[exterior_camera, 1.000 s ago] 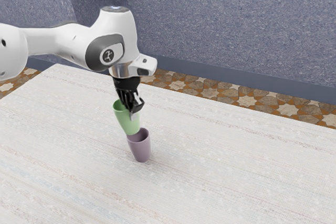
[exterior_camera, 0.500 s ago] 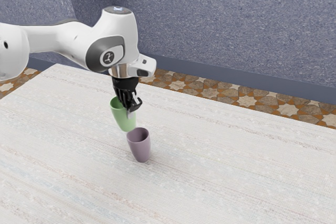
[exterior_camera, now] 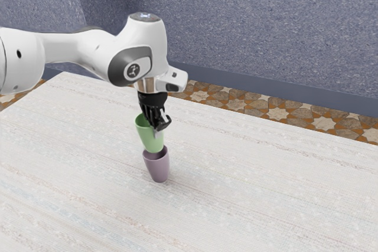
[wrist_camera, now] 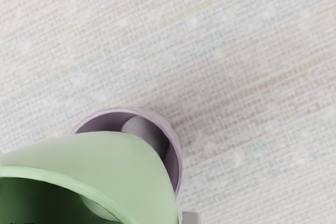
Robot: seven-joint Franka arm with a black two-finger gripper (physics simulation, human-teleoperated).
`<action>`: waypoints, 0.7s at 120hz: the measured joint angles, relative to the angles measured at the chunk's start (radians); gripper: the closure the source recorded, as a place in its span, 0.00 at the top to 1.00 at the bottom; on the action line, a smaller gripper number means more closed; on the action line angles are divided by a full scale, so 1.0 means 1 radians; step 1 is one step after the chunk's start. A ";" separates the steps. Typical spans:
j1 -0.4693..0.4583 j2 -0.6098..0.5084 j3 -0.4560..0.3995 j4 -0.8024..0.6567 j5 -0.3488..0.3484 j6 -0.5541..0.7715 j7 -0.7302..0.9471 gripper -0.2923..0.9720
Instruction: Place the left cup onto the right cup
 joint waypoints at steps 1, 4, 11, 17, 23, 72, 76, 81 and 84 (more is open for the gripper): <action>0.000 0.001 0.000 0.000 0.000 0.000 0.000 0.15; 0.001 0.002 0.000 0.001 0.000 0.001 -0.001 0.15; 0.001 0.003 0.000 0.002 0.000 0.003 -0.002 0.15; 0.001 0.003 0.000 0.000 0.000 0.006 -0.003 0.15; 0.001 0.002 0.000 -0.001 0.000 0.009 -0.004 0.15; 0.002 -0.009 0.001 -0.026 0.001 0.013 -0.009 0.15; 0.002 -0.009 0.002 -0.027 0.001 0.012 -0.009 0.15; 0.003 -0.010 0.002 -0.029 0.001 0.012 -0.009 0.15; 0.003 -0.010 0.002 -0.031 0.001 0.011 -0.010 0.15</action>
